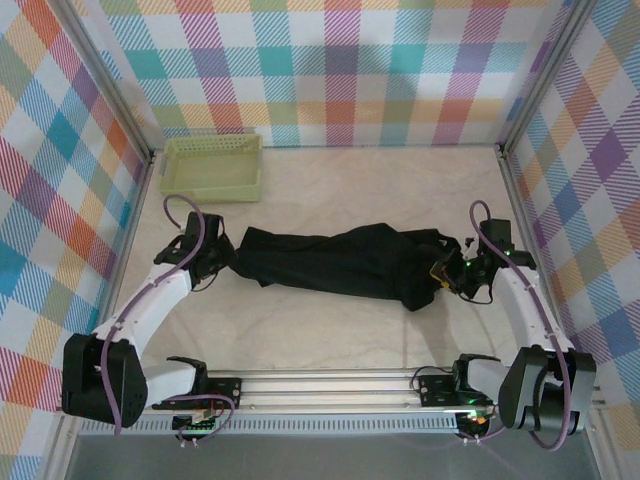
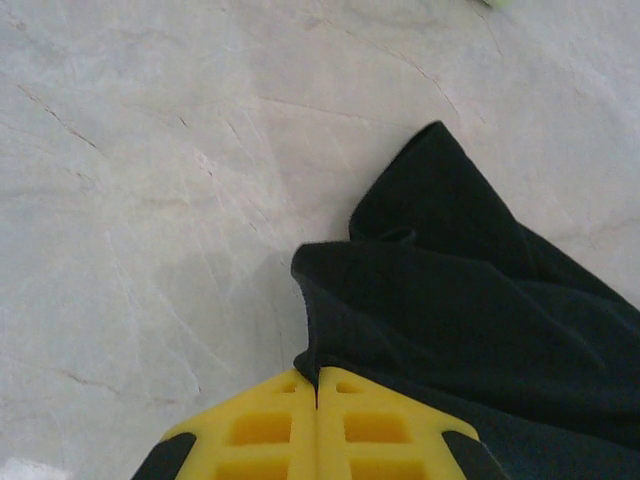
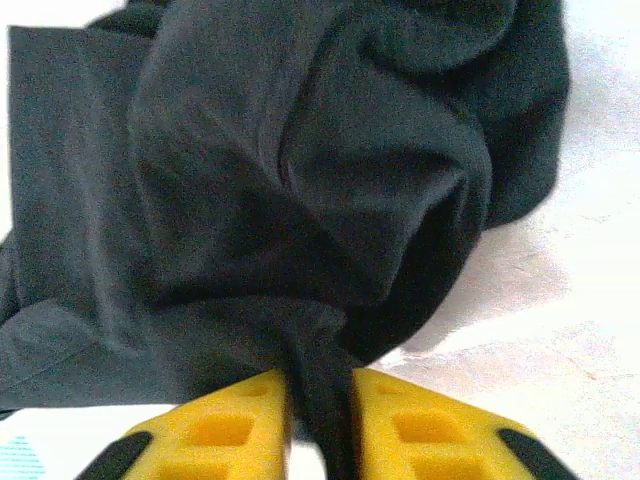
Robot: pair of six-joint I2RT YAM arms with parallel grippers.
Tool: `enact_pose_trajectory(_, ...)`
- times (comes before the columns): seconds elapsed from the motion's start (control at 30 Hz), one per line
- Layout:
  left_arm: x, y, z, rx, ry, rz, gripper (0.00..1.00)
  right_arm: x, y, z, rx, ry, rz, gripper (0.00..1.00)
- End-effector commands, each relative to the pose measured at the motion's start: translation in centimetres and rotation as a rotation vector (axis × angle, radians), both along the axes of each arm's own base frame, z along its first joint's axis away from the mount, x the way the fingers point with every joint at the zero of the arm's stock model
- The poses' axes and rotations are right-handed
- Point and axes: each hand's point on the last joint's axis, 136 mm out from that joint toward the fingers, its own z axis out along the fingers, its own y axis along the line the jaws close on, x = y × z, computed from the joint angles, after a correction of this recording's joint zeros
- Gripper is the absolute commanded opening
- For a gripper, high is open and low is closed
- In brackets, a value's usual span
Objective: Fold the inside-out t-shirt
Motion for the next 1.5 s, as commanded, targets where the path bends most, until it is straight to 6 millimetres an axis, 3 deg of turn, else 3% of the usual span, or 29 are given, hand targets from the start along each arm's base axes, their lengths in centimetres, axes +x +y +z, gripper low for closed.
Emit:
enact_pose_trajectory(0.0,1.4,1.6,0.5,0.030,-0.025,0.052,0.00,2.2,0.9,3.2,0.038,-0.147,0.055,0.33)
enact_pose_trajectory(0.13,2.2,2.1,0.1,0.050,0.000,0.072,0.00,1.7,0.9,3.9,0.015,-0.140,0.074,0.41)
enact_pose_trajectory(0.37,2.8,2.7,-0.7,0.075,0.032,0.096,0.00,-2.4,0.6,0.3,-0.109,-0.020,0.071,0.45)
enact_pose_trajectory(0.57,3.4,2.8,-0.2,0.074,0.017,0.099,0.00,-3.2,3.7,-1.2,-0.177,-0.012,0.154,0.55)
enact_pose_trajectory(0.7,3.6,1.8,0.7,0.018,-0.020,0.068,0.00,-1.3,4.3,-0.3,-0.329,-0.067,0.199,0.66)
enact_pose_trajectory(0.83,3.1,2.3,1.2,0.036,-0.033,0.080,0.00,1.6,1.2,-0.5,-0.511,-0.026,0.117,0.71)
enact_pose_trajectory(0.93,2.7,2.8,1.4,0.063,-0.029,0.089,0.00,3.5,-0.9,-1.2,-0.512,0.009,0.038,0.72)
enact_pose_trajectory(1.07,2.5,2.6,1.2,0.059,-0.028,0.080,0.00,6.5,0.0,-1.8,-0.439,-0.025,0.053,0.60)
enact_pose_trajectory(1.2,2.1,3.7,0.9,0.098,-0.013,0.122,0.00,7.6,-1.0,-2.2,-0.491,0.029,0.034,0.21)
enact_pose_trajectory(1.27,1.9,4.5,0.8,0.107,0.001,0.145,0.00,7.6,-2.0,-1.8,-0.506,0.011,0.008,0.09)
enact_pose_trajectory(1.47,1.1,6.8,0.3,0.092,0.010,0.232,0.00,5.9,-5.4,1.7,-0.506,-0.051,-0.088,0.00)
